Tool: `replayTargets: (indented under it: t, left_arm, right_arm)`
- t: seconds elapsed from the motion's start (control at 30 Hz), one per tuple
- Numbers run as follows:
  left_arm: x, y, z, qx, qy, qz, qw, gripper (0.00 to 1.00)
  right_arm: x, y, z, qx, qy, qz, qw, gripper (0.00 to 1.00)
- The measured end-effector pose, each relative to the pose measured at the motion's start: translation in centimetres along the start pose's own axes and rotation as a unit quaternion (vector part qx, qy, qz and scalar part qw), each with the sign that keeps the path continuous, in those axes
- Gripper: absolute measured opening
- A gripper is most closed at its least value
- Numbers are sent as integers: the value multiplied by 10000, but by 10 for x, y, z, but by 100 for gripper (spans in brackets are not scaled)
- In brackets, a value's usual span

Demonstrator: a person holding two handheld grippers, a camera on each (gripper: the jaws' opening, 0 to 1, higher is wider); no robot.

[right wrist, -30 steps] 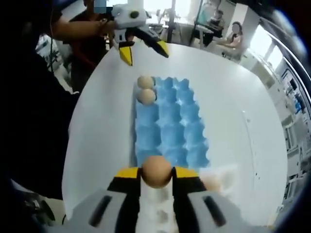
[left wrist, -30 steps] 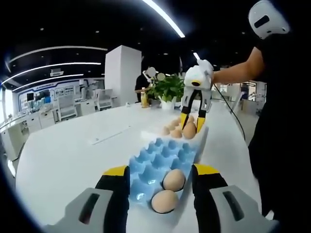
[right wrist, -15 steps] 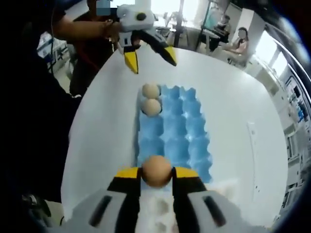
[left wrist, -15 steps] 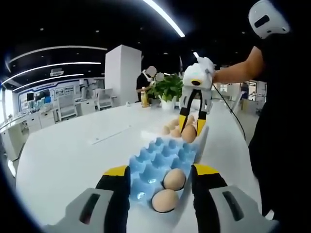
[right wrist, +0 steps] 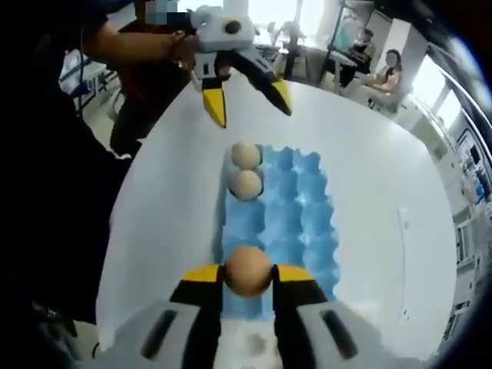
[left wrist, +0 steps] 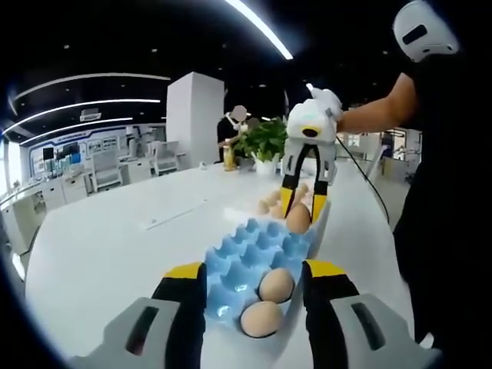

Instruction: Place the egg into an empty slot of the egg tray after lifting it from the table, then release the egg inside the slot.

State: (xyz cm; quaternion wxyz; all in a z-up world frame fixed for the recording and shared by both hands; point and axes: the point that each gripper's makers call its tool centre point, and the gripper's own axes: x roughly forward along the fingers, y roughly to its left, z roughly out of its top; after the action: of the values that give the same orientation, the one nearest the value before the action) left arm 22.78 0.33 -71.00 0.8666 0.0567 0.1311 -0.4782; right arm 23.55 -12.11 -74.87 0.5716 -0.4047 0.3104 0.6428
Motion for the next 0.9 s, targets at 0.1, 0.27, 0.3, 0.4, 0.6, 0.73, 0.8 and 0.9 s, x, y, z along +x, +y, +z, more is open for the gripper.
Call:
replayTargets:
  t: [0.1,0.27,0.3,0.4,0.6,0.73,0.8,0.9]
  left_arm:
    - [0,0,-1,9,6,13,10000,50]
    - [-1,-1,-1,-7,-7,12,10000,50]
    - [-1,-1,-1,2,-3,21,10000,51]
    - [-1,-1,-2,-17,6,19,10000,51]
    - [-1,-2,-3,-13,29,0,10000,51]
    - [-1,-2,-3,-25,17,1,10000,50]
    - [-1,-2,-3,-29,17,-2,10000,50]
    - [-1,-3,-2,-38,13,-9,10000,49]
  right_arm:
    - [2,1,2,-26,6,29,10000,25]
    - [7,4,9,-91,-20,96,9999,25]
    - [8,4,10,-113,-33,99,9999,25]
    - [11,4,14,-156,-49,113,9998,25]
    - [16,6,21,-194,-99,170,9996,25]
    - [20,6,24,-218,-104,189,9995,25]
    - [22,6,26,-226,-112,213,9995,25]
    - [25,7,27,-240,-93,250,9994,25]
